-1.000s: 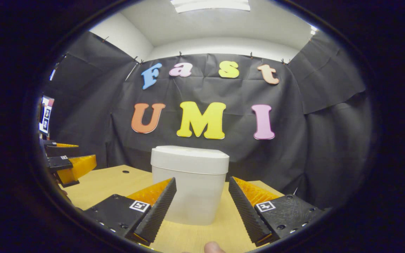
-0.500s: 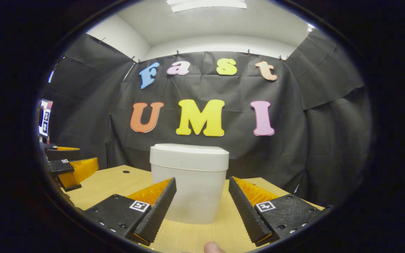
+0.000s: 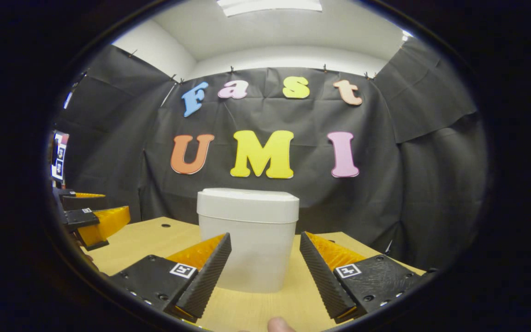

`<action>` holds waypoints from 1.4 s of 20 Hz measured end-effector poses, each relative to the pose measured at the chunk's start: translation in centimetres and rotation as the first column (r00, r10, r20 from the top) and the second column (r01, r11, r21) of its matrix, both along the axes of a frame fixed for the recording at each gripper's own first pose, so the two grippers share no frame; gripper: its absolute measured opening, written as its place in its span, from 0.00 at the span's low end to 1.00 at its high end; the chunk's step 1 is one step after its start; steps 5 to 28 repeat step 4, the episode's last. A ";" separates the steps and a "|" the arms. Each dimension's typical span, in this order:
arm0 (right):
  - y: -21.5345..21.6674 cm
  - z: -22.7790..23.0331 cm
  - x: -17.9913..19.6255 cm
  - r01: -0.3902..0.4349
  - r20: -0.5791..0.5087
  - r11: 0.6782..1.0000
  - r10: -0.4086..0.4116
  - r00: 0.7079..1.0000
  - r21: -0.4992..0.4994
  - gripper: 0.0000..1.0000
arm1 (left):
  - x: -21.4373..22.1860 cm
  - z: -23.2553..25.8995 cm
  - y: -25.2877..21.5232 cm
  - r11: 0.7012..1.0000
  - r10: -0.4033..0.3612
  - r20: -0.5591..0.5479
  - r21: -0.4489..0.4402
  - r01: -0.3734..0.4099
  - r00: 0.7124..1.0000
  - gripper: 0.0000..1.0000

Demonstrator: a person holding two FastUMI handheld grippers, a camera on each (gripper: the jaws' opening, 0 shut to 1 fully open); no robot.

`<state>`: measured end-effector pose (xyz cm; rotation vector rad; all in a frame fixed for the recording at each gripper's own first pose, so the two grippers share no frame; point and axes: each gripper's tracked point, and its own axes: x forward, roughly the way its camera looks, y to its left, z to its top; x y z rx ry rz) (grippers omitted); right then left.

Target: Press the lid of the desktop garbage bin to open it, pick up the crumpled paper on the desktop and throw it into the bin, then pick up the pop can on the desktop and drop it into the bin, and finally close the garbage bin lid.

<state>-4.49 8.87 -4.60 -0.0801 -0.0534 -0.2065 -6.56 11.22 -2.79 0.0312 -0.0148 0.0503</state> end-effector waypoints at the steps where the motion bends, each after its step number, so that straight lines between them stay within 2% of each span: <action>1: 0.0 -0.1 0.0 0.000 -0.002 1.000 0.000 1.000 0.000 0.93 | 0.1 0.1 -0.1 1.000 -0.002 0.001 0.001 0.002 1.000 0.98; 28: 0.2 0.0 0.0 -0.001 -0.001 1.000 0.001 1.000 -0.002 0.93 | 0.0 -0.1 0.1 1.000 0.000 -0.001 0.000 0.000 1.000 0.98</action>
